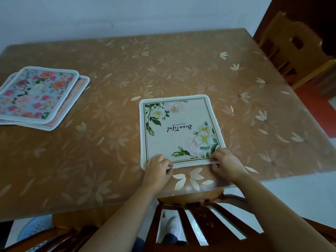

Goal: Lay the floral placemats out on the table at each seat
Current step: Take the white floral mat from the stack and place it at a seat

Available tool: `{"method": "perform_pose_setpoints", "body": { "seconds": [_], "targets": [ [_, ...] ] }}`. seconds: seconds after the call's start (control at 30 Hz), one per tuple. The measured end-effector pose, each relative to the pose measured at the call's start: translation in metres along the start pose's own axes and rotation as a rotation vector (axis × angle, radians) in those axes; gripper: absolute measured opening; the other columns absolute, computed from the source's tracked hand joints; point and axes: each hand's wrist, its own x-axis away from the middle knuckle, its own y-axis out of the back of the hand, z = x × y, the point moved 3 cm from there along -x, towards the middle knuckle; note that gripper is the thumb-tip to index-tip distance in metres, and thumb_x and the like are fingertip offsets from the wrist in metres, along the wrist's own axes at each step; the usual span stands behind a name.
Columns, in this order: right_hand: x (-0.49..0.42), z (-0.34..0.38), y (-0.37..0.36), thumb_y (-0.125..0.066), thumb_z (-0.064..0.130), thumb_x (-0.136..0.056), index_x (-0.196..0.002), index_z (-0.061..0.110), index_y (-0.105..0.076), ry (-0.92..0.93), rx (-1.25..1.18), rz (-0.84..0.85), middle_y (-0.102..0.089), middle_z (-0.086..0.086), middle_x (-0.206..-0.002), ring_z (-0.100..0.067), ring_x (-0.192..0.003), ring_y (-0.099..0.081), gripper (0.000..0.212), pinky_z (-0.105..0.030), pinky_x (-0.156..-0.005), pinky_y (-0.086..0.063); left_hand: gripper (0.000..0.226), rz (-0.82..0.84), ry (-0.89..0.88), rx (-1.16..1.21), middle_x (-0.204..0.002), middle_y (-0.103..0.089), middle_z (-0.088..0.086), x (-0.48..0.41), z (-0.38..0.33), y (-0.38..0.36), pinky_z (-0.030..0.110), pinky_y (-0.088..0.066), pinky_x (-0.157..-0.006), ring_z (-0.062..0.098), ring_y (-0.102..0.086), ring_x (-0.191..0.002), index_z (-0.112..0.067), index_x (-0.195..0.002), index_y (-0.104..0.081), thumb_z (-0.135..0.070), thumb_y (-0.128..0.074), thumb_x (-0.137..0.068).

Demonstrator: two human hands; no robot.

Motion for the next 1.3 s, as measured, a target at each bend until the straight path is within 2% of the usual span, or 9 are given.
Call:
{"method": "perform_pose_setpoints", "body": {
  "seconds": [0.23,0.37,0.47,0.6,0.73,0.83,0.97,1.07,1.3],
  "targets": [
    [-0.001,0.007,-0.007,-0.061,0.012,-0.073,-0.082,0.009,-0.061,-0.013,0.004,0.033,-0.059,-0.011,-0.094,-0.026,-0.093,-0.053,0.009,-0.032,-0.079,-0.045,0.005,-0.018,0.008,0.012,-0.088,-0.058,0.005,0.002,0.003,0.006,0.037,-0.039,-0.082,0.023,-0.053,-0.090,-0.012,-0.083,-0.066,-0.012,-0.065,-0.078],
    [0.002,0.025,-0.020,-0.061,0.013,-0.071,-0.079,0.008,-0.059,0.000,-0.027,0.068,-0.060,-0.012,-0.090,-0.027,-0.088,-0.054,0.009,-0.025,-0.068,-0.036,0.008,-0.048,0.014,-0.018,-0.087,-0.058,0.006,0.005,0.019,0.018,0.036,-0.040,-0.078,0.024,-0.053,-0.088,-0.012,-0.084,-0.066,-0.011,-0.067,-0.076],
    [0.000,0.044,-0.029,-0.058,0.012,-0.072,-0.077,0.007,-0.057,0.004,-0.046,0.077,-0.059,-0.012,-0.089,-0.027,-0.087,-0.053,0.007,-0.024,-0.066,-0.033,0.012,-0.063,-0.009,-0.051,-0.089,-0.059,0.007,0.008,0.024,0.025,0.039,-0.041,-0.080,0.025,-0.053,-0.089,-0.013,-0.087,-0.065,-0.013,-0.068,-0.076],
    [-0.001,0.061,-0.036,-0.056,0.013,-0.073,-0.078,0.005,-0.058,-0.039,-0.108,0.058,-0.060,-0.013,-0.091,-0.028,-0.087,-0.053,0.010,-0.030,-0.070,-0.041,0.017,0.005,-0.148,-0.093,-0.095,-0.057,0.006,0.010,0.004,0.011,0.037,-0.035,-0.086,0.025,-0.052,-0.096,-0.014,-0.092,-0.062,-0.019,-0.066,-0.076],
    [0.005,0.058,-0.037,-0.055,0.009,-0.076,-0.083,0.003,-0.058,0.008,-0.144,0.035,-0.059,-0.014,-0.094,-0.028,-0.092,-0.052,0.010,-0.031,-0.072,-0.041,0.023,0.089,-0.225,-0.102,-0.104,-0.053,0.005,0.005,-0.024,-0.012,0.031,-0.027,-0.092,0.022,-0.045,-0.105,-0.015,-0.103,-0.059,-0.023,-0.059,-0.081],
    [0.013,0.047,-0.030,-0.060,0.011,-0.076,-0.086,0.004,-0.058,0.084,-0.161,0.024,-0.057,-0.013,-0.096,-0.027,-0.094,-0.051,0.012,-0.036,-0.077,-0.046,0.022,0.123,-0.273,-0.103,-0.105,-0.054,0.009,-0.002,-0.041,-0.021,0.036,-0.034,-0.092,0.025,-0.045,-0.106,-0.010,-0.104,-0.059,-0.018,-0.056,-0.084],
    [0.021,0.028,-0.019,-0.064,0.018,-0.074,-0.091,0.010,-0.057,0.076,-0.119,0.012,-0.054,-0.008,-0.101,-0.025,-0.097,-0.049,0.020,-0.036,-0.080,-0.046,0.016,0.171,-0.321,-0.156,-0.101,-0.057,0.018,-0.010,-0.053,-0.026,0.046,-0.045,-0.081,0.032,-0.051,-0.099,0.000,-0.096,-0.059,-0.007,-0.053,-0.082],
    [0.024,0.021,-0.014,-0.065,0.021,-0.073,-0.095,0.012,-0.058,0.073,-0.101,0.022,-0.052,-0.007,-0.103,-0.023,-0.099,-0.048,0.025,-0.035,-0.081,-0.046,0.017,0.207,-0.313,-0.180,-0.103,-0.055,0.015,-0.015,-0.052,-0.029,0.041,-0.041,-0.084,0.029,-0.048,-0.100,-0.003,-0.097,-0.056,-0.009,-0.047,-0.085],
    [0.027,0.017,-0.009,-0.069,0.030,-0.071,-0.097,0.015,-0.057,0.132,-0.066,-0.033,-0.053,-0.005,-0.103,-0.023,-0.095,-0.047,0.033,-0.034,-0.081,-0.044,0.008,0.168,-0.170,0.044,-0.094,-0.056,0.007,-0.016,-0.044,-0.024,0.029,-0.039,-0.078,0.020,-0.048,-0.091,-0.008,-0.085,-0.057,-0.007,-0.054,-0.078]
  ]
}}
